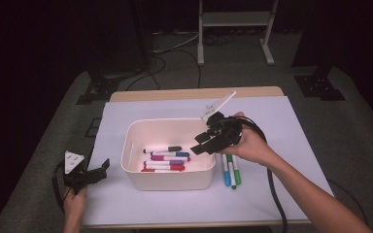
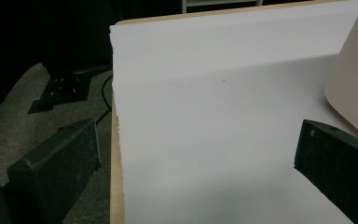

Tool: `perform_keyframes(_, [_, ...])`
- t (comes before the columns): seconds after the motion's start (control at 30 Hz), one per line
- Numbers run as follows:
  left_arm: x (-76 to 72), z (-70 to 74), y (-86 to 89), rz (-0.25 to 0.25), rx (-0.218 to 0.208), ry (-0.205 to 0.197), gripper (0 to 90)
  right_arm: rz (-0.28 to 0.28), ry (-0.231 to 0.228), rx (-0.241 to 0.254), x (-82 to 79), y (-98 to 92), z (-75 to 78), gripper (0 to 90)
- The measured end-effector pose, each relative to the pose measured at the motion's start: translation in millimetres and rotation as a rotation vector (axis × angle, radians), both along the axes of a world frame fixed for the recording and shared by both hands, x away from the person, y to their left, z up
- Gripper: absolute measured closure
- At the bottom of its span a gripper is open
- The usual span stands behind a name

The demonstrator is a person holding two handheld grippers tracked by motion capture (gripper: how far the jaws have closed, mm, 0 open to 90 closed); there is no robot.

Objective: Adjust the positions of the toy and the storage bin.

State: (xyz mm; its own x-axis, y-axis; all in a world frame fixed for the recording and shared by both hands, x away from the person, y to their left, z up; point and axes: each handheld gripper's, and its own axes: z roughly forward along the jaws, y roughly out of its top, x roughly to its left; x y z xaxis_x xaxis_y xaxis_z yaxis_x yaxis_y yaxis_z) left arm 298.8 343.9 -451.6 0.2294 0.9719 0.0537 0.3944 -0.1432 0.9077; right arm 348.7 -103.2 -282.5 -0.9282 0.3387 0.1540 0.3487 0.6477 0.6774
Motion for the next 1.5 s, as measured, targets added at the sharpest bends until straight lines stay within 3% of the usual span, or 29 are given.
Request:
perform_keyframes(0.4, [0.1, 0.0, -0.3, 0.002, 0.003, 0.002, 0.0, -0.092, -0.002, 0.032, -3.6, -48.7, -0.4, 47.7])
perform_keyframes(0.63, [0.0, 0.0, -0.5, 0.002, 0.003, 0.000, 0.0, -0.144, 0.016, 0.055, -3.5, -74.5, -11.2, 43.1])
perform_keyframes(0.93, [0.0, -0.2, -1.2, 0.005, 0.005, -0.002, 0.0, -0.223, 0.051, 0.070, -3.5, -104.3, -37.9, 41.6])
perform_keyframes(1.1, [0.1, -0.3, -0.9, 0.005, 0.004, -0.004, 0.0, -0.263, 0.051, 0.027, -3.3, -112.1, -58.4, 41.3])
perform_keyframes(1.5, [-0.2, -0.3, -1.0, 0.005, 0.003, -0.005, 0.0, -0.321, 0.065, -0.019, -2.3, -117.7, -95.2, 41.0])
